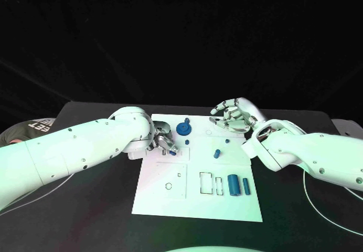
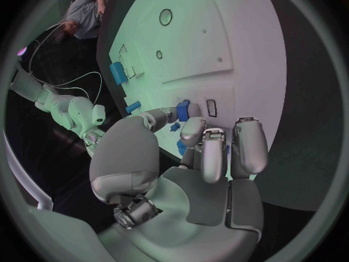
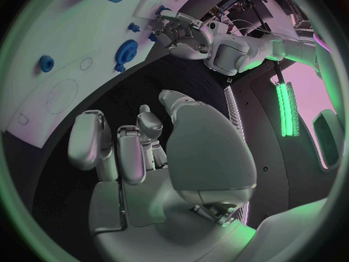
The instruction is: Assemble the parts on the task board
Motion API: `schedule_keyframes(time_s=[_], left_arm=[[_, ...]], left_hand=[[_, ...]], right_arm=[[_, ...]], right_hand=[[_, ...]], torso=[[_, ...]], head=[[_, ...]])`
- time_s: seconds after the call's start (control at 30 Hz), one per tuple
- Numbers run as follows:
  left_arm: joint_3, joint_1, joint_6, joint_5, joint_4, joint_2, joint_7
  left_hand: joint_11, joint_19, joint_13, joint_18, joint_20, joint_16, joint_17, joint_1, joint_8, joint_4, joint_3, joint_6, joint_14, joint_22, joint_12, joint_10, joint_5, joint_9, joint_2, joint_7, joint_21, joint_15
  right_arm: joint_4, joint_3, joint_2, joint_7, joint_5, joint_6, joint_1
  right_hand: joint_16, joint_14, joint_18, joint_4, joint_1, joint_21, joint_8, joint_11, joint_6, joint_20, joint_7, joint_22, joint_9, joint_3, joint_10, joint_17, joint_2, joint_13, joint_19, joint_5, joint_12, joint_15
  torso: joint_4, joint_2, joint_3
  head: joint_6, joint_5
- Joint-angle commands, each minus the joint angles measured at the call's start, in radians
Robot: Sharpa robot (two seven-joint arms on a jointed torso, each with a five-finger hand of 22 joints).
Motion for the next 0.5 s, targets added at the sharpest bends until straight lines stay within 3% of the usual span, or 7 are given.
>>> schedule_keyframes(time_s=[0.03, 0.5], left_arm=[[-0.005, -0.007, 0.044, 0.002, 0.001, 0.003, -0.011], [-0.005, -0.007, 0.053, -0.001, -0.002, 0.004, -0.011]], left_hand=[[-0.005, 0.007, 0.001, -0.011, -0.001, 0.007, 0.240, -0.013, -0.002, 0.002, -0.008, 0.032, 0.099, 0.001, 0.001, 0.000, -0.006, 0.001, 0.000, -0.029, 0.005, -0.005], [-0.008, 0.012, 0.003, -0.013, -0.005, 0.010, 0.246, -0.046, 0.002, 0.046, -0.118, 0.047, 0.101, 0.011, 0.005, 0.002, -0.014, 0.003, 0.000, -0.032, 0.008, -0.008]], right_arm=[[0.001, 0.000, 0.000, 0.005, -0.007, 0.004, -0.001], [0.002, 0.000, -0.001, 0.005, -0.007, 0.003, -0.001]], right_hand=[[-0.004, 0.034, 0.005, 0.003, -0.008, -0.006, 0.000, -0.002, 0.001, -0.001, -0.004, 0.082, -0.001, 0.001, -0.001, 0.000, -0.002, -0.002, -0.002, 0.004, -0.001, -0.008], [-0.005, 0.035, 0.005, 0.005, -0.016, -0.008, 0.001, -0.002, 0.001, -0.002, -0.004, 0.081, -0.002, -0.002, -0.001, 0.000, -0.004, -0.003, -0.002, 0.004, -0.002, -0.008]], torso=[[0.0010, 0.000, -0.0001], [0.0007, 0.000, -0.0007]], head=[[-0.001, 0.000], [-0.001, 0.000]])
